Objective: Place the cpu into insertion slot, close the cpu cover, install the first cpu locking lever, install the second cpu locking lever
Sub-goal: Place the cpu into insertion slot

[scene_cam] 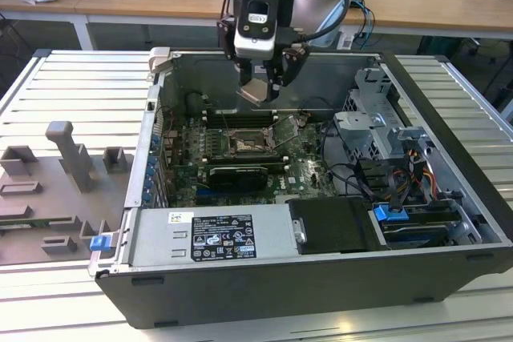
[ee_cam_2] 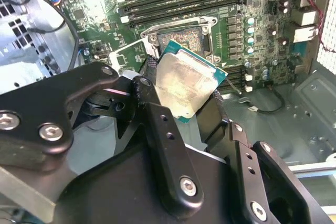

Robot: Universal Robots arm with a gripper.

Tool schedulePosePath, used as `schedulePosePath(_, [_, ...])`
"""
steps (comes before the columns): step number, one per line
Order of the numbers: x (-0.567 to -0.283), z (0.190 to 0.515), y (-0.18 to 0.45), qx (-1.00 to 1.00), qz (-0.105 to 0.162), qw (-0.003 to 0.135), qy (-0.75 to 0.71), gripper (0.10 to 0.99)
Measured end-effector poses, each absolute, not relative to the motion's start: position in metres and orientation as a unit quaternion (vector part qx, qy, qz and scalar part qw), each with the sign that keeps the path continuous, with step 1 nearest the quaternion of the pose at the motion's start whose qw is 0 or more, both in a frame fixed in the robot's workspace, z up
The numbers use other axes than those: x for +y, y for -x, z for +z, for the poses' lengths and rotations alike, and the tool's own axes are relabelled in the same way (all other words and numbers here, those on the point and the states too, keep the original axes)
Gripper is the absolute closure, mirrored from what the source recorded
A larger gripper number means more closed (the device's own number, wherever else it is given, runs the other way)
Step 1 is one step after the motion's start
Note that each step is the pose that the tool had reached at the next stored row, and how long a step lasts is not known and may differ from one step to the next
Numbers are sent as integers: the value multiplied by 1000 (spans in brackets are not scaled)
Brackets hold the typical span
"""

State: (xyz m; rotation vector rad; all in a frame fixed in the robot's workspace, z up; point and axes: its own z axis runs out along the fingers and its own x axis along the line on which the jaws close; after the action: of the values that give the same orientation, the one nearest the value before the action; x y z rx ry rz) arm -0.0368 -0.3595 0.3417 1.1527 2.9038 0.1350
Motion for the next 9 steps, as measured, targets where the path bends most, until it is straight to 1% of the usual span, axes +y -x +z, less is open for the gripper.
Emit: schedulePosePath(9, [-360, 339, 37, 914, 43, 9, -403, 545])
